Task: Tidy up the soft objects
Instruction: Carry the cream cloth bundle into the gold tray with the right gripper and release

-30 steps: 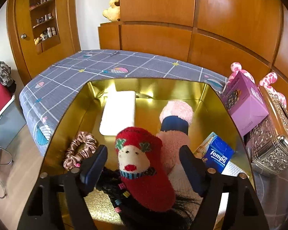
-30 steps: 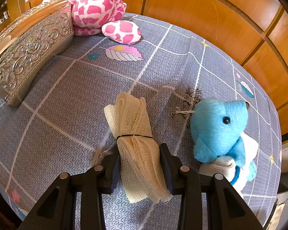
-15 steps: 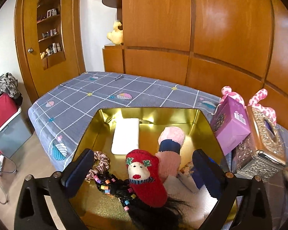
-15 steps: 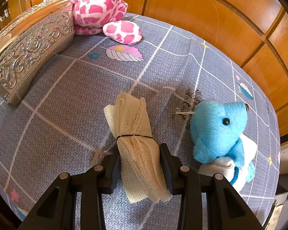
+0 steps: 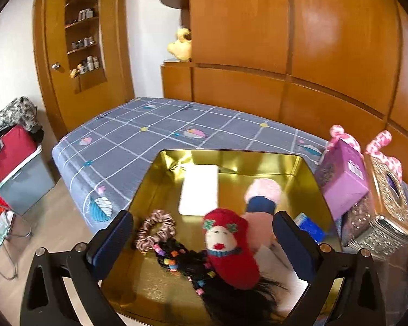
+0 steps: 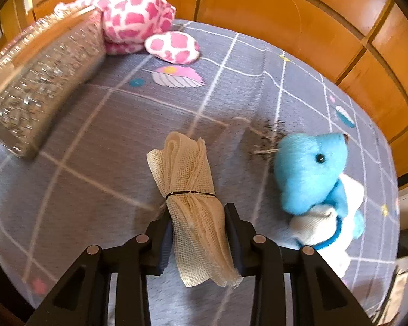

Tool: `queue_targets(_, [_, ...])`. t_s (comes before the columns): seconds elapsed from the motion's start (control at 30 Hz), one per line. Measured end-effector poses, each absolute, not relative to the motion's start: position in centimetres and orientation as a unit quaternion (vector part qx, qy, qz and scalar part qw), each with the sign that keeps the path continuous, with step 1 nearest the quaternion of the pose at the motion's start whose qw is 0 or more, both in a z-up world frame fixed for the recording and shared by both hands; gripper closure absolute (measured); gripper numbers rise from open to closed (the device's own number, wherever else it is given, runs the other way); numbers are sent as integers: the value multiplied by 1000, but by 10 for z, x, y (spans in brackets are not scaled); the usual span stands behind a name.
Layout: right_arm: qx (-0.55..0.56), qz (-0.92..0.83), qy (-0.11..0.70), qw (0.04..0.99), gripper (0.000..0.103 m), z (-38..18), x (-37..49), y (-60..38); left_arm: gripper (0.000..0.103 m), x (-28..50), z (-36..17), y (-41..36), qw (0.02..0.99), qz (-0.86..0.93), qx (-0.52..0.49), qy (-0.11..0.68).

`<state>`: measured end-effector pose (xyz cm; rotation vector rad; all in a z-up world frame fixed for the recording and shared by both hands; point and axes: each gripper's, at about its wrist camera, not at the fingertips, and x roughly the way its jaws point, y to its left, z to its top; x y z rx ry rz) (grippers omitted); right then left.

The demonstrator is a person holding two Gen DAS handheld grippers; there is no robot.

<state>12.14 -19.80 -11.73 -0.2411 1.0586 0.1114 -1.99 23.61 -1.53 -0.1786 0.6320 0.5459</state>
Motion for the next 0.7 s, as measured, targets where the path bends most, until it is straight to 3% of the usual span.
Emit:
queue_targets(0.27, [-67, 159, 470, 866, 69, -92, 78, -145, 0, -15, -14, 238, 909, 242, -89, 326])
queue_targets(0.37, [-83, 230, 458, 855, 69, -86, 56, -105, 0, -13, -17, 231, 913, 243, -45, 324])
queue_targets(0.7, [-122, 365, 419, 822, 69, -60, 23, 12, 0, -19, -11, 252, 904, 277, -73, 318])
